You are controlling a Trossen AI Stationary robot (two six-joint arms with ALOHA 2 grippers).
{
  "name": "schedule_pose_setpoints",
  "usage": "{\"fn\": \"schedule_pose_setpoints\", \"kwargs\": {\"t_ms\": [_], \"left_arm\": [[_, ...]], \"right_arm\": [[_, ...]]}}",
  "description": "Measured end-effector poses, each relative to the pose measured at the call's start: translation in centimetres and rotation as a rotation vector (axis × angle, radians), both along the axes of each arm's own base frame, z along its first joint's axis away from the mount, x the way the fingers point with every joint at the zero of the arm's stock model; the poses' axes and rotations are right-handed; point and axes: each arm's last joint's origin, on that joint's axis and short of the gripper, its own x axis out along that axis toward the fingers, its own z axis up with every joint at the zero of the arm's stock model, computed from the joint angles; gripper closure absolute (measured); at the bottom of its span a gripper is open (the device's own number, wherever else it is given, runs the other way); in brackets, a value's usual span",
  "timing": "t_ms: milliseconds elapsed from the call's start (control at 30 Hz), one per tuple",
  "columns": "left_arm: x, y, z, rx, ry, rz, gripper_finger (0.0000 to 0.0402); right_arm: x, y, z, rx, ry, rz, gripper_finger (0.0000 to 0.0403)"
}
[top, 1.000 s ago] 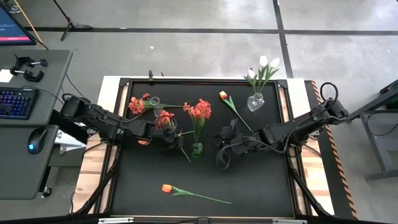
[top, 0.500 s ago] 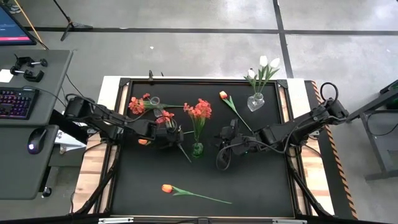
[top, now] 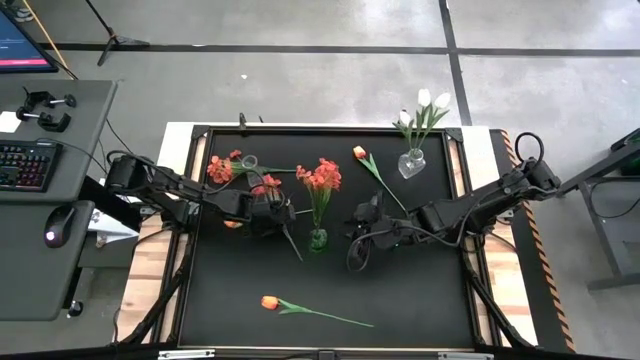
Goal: Sort flowers into vase by color
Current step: Put the bottom orange flowers into the green vase
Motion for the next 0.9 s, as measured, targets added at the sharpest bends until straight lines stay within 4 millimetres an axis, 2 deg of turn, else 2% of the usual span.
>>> {"fn": "schedule_pose_setpoints", "kwargs": {"t_ms": [100,367,533,667,900], "left_arm": [[0.2,0.2,0.1,0.036,-0.029,0.004,0.0394],[1.1,-0.7,1.0,0.107,-0.144,-0.158,0.0398],[0.8,-1.1,3.1,0.145,-0.233,-0.222,0.0400],[-0.7,-0.8,5.1,0.204,-0.234,-0.259,0.0400],[-5.0,0.0,9.0,0.368,-0.216,-0.234,0.0401]], "right_arm": [[0.0,0.0,0.0,0.045,-0.011,-0.025,0.0256],[-0.1,0.7,0.2,0.054,-0.028,0.005,0.0256],[-0.3,1.5,0.3,0.022,-0.033,0.052,0.0256],[-0.5,1.6,0.7,0.001,-0.055,0.062,0.0256],[-0.4,1.6,1.3,0.012,-0.105,0.051,0.0256]]}}
